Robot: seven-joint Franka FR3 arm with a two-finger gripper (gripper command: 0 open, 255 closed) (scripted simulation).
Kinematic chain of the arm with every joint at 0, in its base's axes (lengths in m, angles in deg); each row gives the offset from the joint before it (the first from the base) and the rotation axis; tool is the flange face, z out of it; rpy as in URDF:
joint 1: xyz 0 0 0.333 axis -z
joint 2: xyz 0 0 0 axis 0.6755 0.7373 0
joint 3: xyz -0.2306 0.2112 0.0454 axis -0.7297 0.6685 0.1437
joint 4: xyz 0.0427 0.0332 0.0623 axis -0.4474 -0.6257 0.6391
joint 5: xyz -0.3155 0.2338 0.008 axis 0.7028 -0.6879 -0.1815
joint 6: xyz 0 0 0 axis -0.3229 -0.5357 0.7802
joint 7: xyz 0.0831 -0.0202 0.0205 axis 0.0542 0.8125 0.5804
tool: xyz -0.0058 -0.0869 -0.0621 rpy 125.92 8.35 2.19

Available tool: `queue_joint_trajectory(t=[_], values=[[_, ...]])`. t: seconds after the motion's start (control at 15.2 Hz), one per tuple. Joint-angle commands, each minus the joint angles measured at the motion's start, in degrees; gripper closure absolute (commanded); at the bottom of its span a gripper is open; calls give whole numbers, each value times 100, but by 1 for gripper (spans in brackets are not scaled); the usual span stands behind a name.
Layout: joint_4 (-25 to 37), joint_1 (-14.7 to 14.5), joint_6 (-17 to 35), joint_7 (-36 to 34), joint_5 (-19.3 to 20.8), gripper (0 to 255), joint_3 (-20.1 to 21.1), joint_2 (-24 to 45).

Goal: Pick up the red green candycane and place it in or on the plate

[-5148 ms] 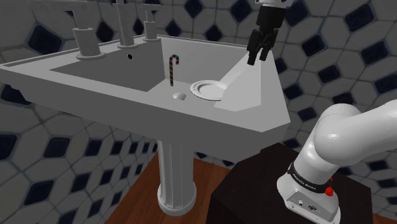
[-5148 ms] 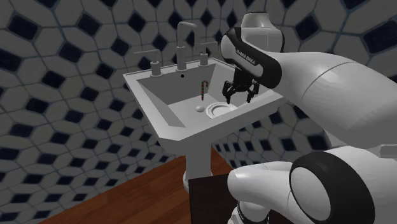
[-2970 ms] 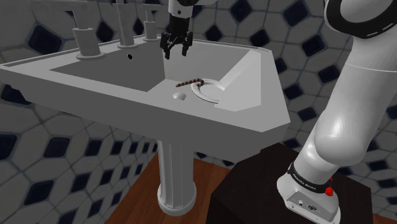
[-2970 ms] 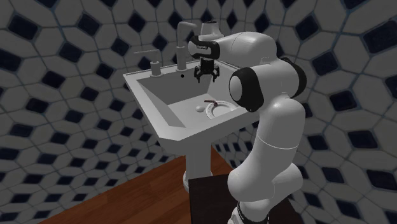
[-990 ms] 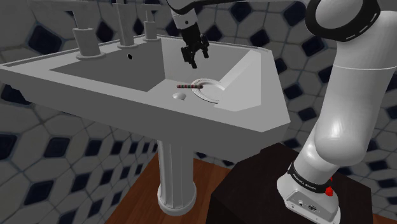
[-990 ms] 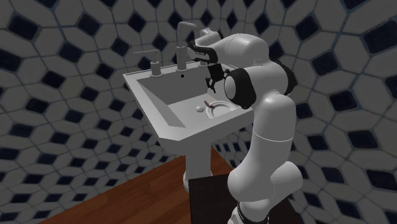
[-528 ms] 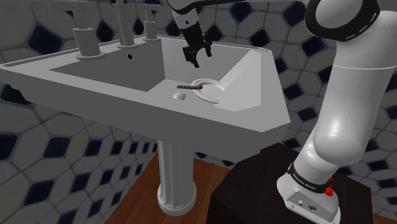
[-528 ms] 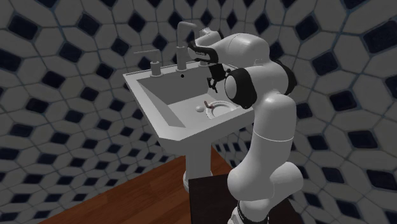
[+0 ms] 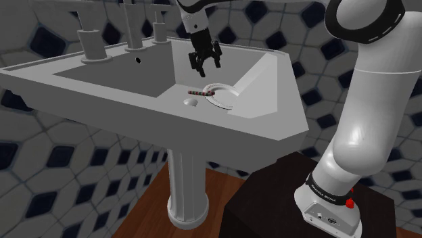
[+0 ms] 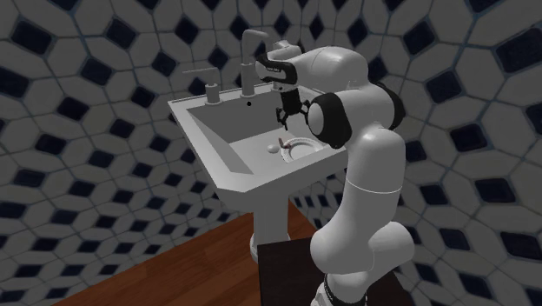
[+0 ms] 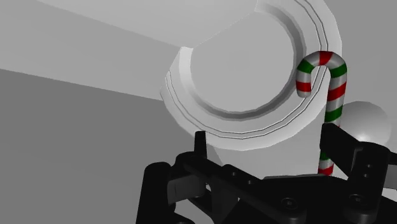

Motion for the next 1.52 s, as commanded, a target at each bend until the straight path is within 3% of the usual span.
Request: queue_joint_trajectory(t=[0.0,0.53,1.06,1.12,1.45], values=[[9,-102,64,-96,-610,0,177,222],[-913,52,727,-102,-683,0,275,-37],[-913,11,728,-96,-691,0,229,-39],[-965,17,741,-88,-697,255,227,-79],[-1000,8,774,-104,-699,255,234,-78]])
